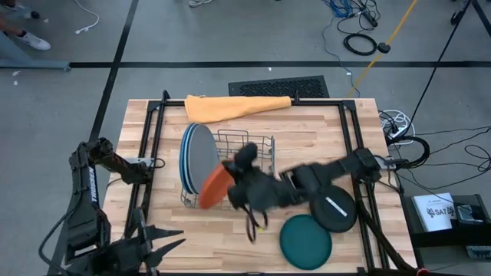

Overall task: Sort dishes
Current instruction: Put the orange plate in the dish rack

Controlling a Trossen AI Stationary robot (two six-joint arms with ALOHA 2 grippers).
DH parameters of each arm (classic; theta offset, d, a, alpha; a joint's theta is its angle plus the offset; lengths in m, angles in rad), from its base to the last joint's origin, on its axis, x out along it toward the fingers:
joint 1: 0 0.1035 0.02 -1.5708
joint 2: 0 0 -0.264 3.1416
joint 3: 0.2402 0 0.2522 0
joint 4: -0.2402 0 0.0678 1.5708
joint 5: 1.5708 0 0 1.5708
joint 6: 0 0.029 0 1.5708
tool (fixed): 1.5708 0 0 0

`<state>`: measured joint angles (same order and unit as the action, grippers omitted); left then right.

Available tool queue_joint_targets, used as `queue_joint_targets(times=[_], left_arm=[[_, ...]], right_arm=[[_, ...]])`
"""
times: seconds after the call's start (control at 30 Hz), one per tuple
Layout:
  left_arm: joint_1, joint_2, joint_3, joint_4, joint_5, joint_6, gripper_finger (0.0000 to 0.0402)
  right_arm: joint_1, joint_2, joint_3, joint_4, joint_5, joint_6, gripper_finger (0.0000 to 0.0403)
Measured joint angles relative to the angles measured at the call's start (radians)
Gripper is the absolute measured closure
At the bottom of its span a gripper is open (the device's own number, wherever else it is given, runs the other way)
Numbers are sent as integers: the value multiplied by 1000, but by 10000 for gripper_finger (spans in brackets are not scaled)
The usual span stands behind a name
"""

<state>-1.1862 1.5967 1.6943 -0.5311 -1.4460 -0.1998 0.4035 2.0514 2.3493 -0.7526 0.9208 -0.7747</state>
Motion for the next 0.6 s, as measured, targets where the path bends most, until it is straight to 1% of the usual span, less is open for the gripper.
queue_joint_targets(times=[0.13, 0.2, 0.23, 0.3, 0.37, 0.47, 0.6], left_arm=[[-40, 0, 0, 52, -5, 121, 322], [-51, 0, 0, 53, -20, 166, 322], [-56, 0, 0, 53, -37, 191, 322], [-61, -1, 0, 53, -105, 250, 322], [-63, -11, 0, 52, -122, 319, 322], [-58, -42, 0, 56, -124, 394, 322], [-39, -95, 1, 49, -126, 468, 322]], right_arm=[[-106, 2, 0, 3, -135, -47, 403], [-153, 2, 0, 44, -219, -75, 403], [-174, 2, -1, 78, -282, -89, 403], [-205, 2, -1, 153, -413, -130, 403], [-226, 2, 0, 184, -540, -169, 403], [-272, -9, -1, 106, -703, -187, 403], [-372, -36, -1, 15, -935, -186, 403]])
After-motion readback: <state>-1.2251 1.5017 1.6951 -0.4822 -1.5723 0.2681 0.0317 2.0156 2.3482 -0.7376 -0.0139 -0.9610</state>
